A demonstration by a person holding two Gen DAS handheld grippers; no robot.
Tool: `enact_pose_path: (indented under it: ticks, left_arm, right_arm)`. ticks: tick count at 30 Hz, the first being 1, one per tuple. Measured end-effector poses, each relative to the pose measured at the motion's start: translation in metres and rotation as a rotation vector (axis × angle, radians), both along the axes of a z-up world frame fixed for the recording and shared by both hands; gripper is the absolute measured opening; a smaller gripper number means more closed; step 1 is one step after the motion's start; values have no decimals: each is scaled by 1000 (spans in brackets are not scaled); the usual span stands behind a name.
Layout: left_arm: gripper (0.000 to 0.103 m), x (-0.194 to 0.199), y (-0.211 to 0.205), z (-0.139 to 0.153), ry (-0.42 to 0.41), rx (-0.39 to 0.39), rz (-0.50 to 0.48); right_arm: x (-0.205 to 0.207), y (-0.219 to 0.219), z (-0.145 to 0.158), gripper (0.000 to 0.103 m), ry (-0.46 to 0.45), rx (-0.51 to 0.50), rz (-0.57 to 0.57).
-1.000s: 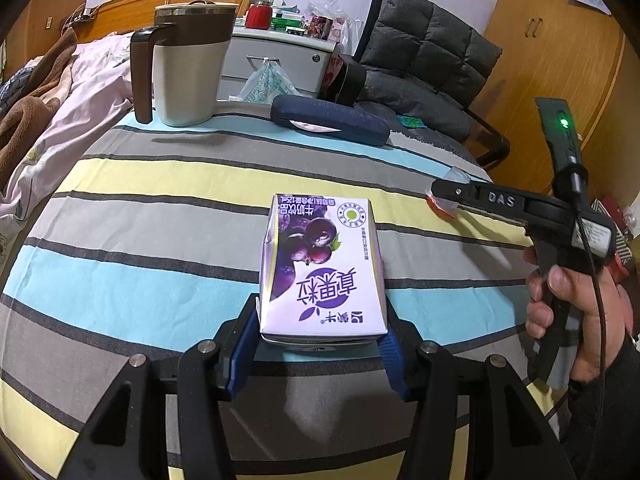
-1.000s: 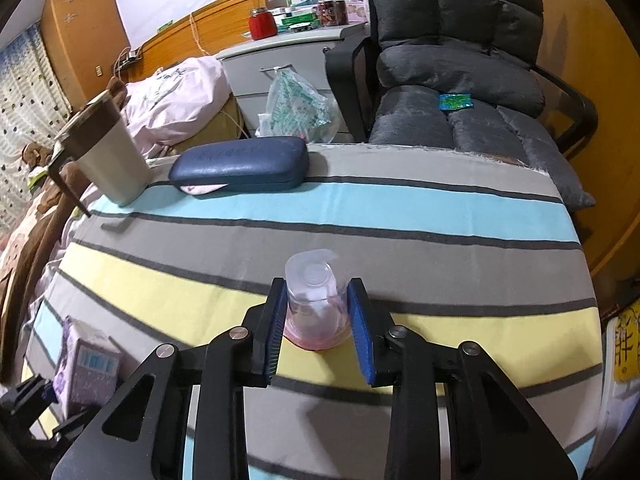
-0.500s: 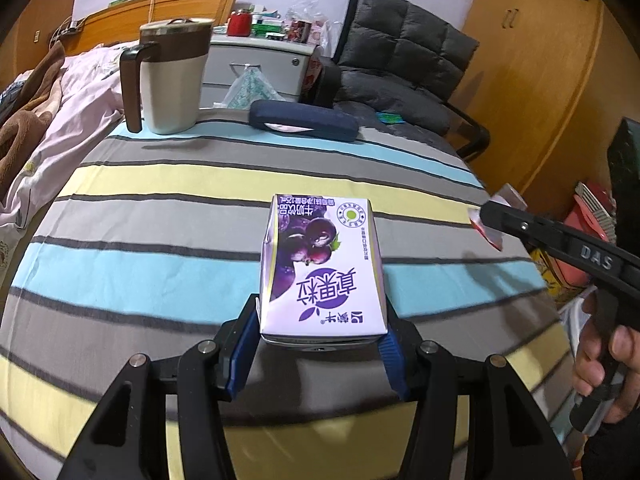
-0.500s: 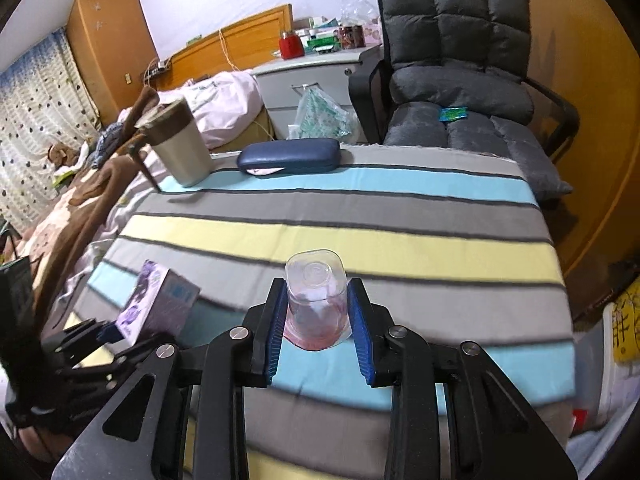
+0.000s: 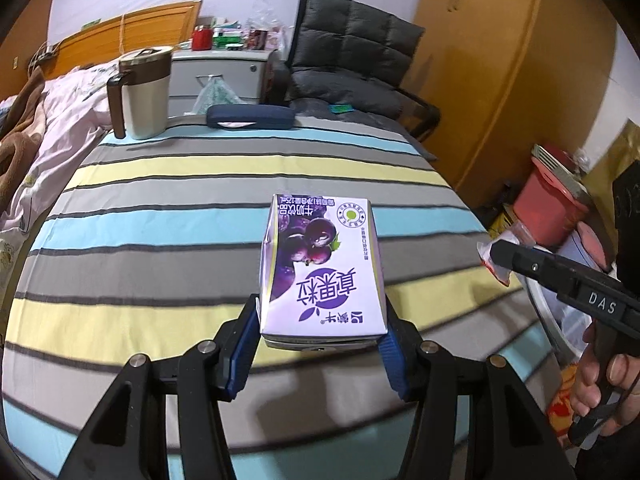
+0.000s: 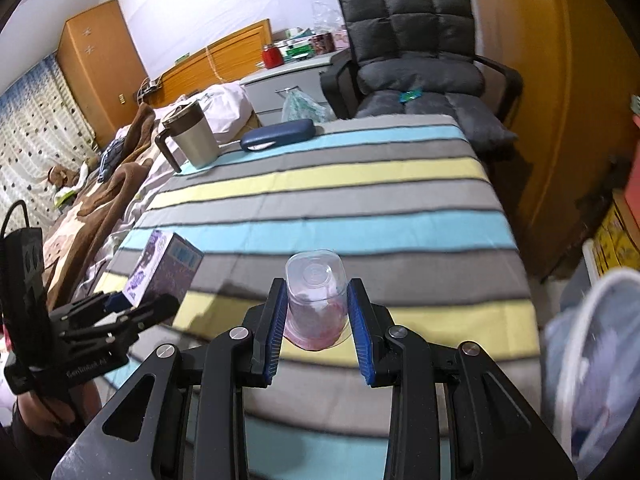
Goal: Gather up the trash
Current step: 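Carry the juice box and clear cup in both tools over the bin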
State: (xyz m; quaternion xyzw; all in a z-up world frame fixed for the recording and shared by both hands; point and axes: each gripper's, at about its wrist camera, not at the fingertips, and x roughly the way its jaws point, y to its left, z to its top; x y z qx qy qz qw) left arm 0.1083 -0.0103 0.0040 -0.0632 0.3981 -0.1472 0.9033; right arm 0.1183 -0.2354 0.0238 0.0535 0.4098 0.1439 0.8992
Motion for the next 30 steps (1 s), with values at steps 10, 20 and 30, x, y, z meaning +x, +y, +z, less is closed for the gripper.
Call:
enact_pose_path:
  ticks: [10,20,30]
  left_arm:
    - [57,-34,-31,8,-10,-6,-77]
    - [57,-35,-71,13,-15,5,-147]
    - [57,-26,-138,15,-14,1,-284]
  right_arm:
    - [-28,-20,2,33,-10,11,-69]
    - [-45,-58,-1,33,-37,40,-175]
    - [-79,-126,-2,33,-51,37,-360]
